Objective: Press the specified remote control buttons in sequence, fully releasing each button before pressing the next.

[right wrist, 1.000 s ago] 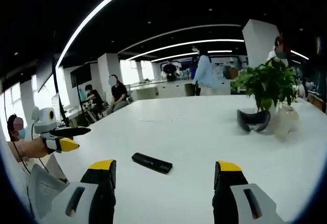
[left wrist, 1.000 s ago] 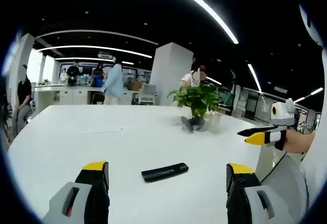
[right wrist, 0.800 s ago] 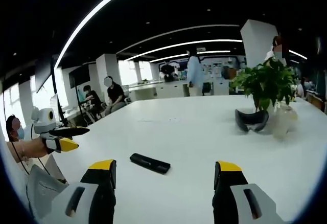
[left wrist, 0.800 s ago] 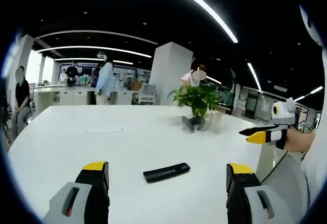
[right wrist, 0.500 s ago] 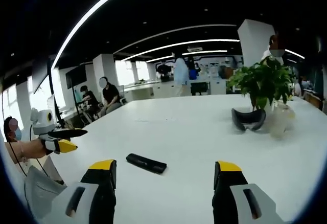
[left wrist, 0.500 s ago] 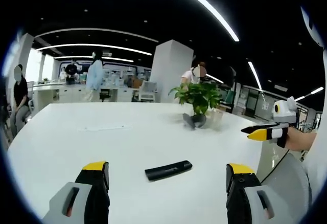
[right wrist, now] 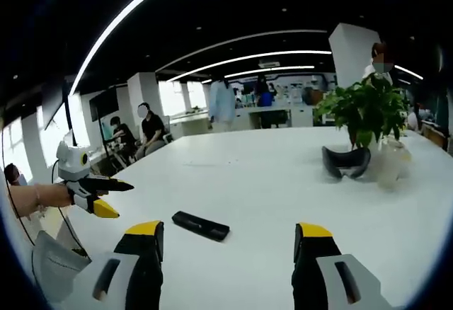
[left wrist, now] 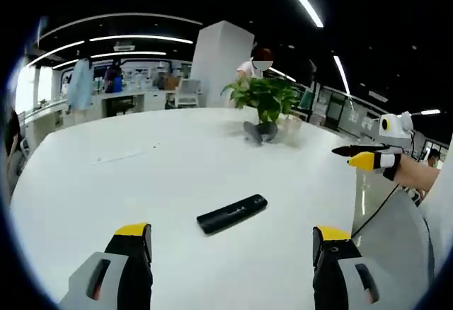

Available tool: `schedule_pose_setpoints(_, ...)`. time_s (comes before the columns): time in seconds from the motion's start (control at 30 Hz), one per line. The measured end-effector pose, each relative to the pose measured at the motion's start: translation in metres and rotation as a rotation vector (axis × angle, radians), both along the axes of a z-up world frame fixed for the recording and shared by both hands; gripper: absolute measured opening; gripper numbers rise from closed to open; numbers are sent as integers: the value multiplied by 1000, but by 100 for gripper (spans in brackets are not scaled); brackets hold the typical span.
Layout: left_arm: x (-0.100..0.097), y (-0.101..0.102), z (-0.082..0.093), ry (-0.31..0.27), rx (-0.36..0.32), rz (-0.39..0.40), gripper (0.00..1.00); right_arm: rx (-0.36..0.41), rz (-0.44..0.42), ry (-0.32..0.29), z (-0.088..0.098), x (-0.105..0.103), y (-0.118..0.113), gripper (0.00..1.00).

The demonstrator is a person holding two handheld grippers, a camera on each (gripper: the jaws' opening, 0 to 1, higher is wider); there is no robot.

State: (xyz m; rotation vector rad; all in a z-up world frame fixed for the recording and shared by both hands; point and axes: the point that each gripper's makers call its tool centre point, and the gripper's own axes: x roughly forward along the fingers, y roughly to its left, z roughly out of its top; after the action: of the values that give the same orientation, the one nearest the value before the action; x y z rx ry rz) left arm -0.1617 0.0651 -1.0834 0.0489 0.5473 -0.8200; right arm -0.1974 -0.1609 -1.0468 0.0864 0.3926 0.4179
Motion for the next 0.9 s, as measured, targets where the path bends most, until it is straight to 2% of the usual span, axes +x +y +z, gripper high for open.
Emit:
schedule_pose_setpoints(0.13, 9, -7, -11, 47, 44, -74, 98, -11, 3, 6, -1, -2, 3, 74)
schedule_pose_setpoints(0.43, 17, -25, -49, 89, 273, -307, 98, -15, -5, 27, -4, -7, 1, 73)
schedule_pose_setpoints(0.53, 22, -29, -56, 106, 286, -330, 98, -14, -8, 31, -5, -8, 0, 72)
schedule_pose_setpoints(0.7, 27, -30, -72, 124, 389, -428, 96, -30, -5, 33, -7, -9, -3, 70)
schedule_pose_setpoints(0.9, 37, -35, -76, 139, 424, -489, 95, -33, -2, 40, -9, -10, -5, 68)
